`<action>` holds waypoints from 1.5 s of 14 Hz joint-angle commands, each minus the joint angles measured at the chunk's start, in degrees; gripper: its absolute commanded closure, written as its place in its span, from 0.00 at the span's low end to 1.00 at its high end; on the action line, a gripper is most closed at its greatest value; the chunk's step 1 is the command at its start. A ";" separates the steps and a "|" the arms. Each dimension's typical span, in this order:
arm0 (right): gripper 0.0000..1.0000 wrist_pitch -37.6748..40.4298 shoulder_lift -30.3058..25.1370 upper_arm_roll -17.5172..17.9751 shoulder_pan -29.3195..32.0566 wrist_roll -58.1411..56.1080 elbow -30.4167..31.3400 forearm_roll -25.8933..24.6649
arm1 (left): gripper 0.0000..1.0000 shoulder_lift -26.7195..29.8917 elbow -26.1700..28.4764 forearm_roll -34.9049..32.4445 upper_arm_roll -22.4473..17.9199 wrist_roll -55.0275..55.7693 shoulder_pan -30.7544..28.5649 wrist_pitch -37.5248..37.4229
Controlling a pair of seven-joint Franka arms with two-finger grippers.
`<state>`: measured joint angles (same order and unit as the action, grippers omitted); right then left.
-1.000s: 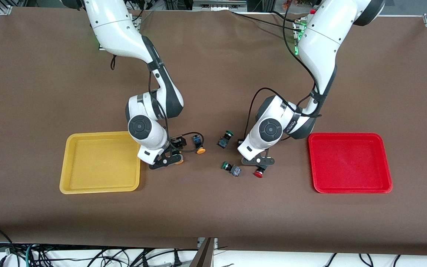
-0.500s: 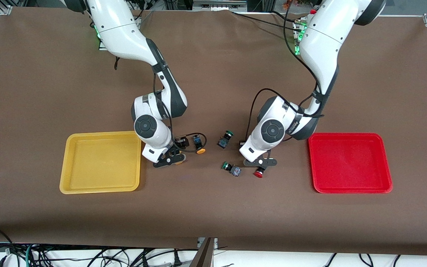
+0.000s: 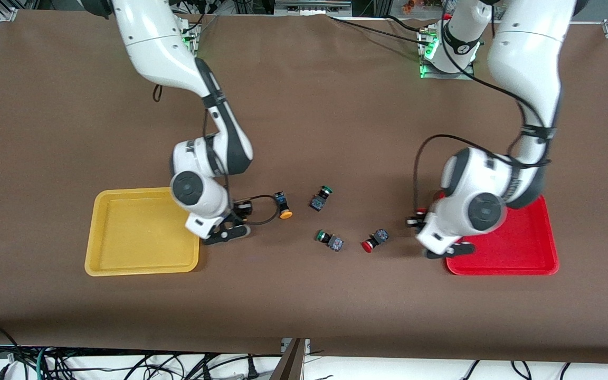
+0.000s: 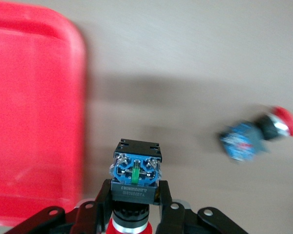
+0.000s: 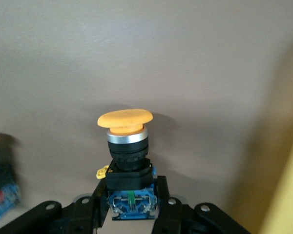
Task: Place red and yellow buttons in trays
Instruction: 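Place the yellow button in the yellow tray while the left gripper places red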
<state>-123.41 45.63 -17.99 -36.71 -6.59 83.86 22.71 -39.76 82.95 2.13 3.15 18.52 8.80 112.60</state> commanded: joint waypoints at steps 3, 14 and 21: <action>0.84 8.63 -2.30 -0.90 12.09 -20.45 -4.06 -2.39 | 0.88 0.82 1.43 -0.72 0.80 -10.15 -9.66 -0.54; 0.00 3.79 0.25 -0.90 15.89 -19.53 -2.74 -6.89 | 0.85 -2.87 3.80 -3.45 0.80 -28.34 -24.70 7.36; 0.00 8.80 -1.60 -0.73 3.41 4.28 -4.23 1.00 | 0.82 -4.54 3.89 -3.45 0.80 -30.47 -26.12 12.01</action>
<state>-116.49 44.51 -18.29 -30.76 -7.28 80.08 20.34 -43.65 86.74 -0.16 3.30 -10.78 -16.91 121.99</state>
